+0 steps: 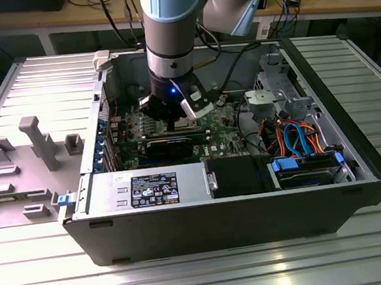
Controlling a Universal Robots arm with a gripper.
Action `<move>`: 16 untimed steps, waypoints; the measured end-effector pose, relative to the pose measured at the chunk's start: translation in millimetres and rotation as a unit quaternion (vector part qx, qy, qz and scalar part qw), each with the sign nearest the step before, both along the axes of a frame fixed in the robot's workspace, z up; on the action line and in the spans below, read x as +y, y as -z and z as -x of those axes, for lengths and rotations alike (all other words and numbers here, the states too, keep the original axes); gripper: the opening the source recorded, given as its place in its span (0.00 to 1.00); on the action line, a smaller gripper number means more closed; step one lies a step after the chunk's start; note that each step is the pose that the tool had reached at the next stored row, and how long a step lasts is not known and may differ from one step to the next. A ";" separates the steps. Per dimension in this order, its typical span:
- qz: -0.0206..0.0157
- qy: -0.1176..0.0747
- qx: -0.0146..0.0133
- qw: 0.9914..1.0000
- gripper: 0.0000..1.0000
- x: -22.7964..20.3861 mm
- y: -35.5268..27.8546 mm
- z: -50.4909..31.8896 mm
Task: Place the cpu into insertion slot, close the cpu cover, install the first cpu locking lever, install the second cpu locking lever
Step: 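Install the second cpu locking lever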
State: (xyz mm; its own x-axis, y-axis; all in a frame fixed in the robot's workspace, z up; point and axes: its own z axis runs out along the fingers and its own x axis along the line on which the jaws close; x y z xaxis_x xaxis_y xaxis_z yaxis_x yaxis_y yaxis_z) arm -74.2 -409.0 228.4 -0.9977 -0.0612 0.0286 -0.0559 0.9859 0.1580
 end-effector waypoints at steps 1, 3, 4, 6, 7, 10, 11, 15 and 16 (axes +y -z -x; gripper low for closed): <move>-0.001 -0.001 0.000 1.000 0.11 -1.4 0.6 0.2; -0.001 -0.002 0.000 1.000 0.11 -3.7 1.2 1.1; -0.003 -0.002 0.000 1.000 0.11 -4.5 1.5 2.3; -0.005 -0.003 0.000 1.000 0.11 -4.5 2.3 4.7; -0.007 -0.003 0.000 1.000 0.11 -4.5 3.2 5.5; -0.009 -0.003 0.001 1.000 0.11 -4.5 3.9 6.0; -0.009 -0.003 0.001 1.000 0.11 -4.5 4.0 6.0; -0.010 -0.003 0.001 1.000 0.11 -4.6 5.7 9.4; -0.009 -0.003 0.001 1.000 0.11 -4.5 6.1 10.0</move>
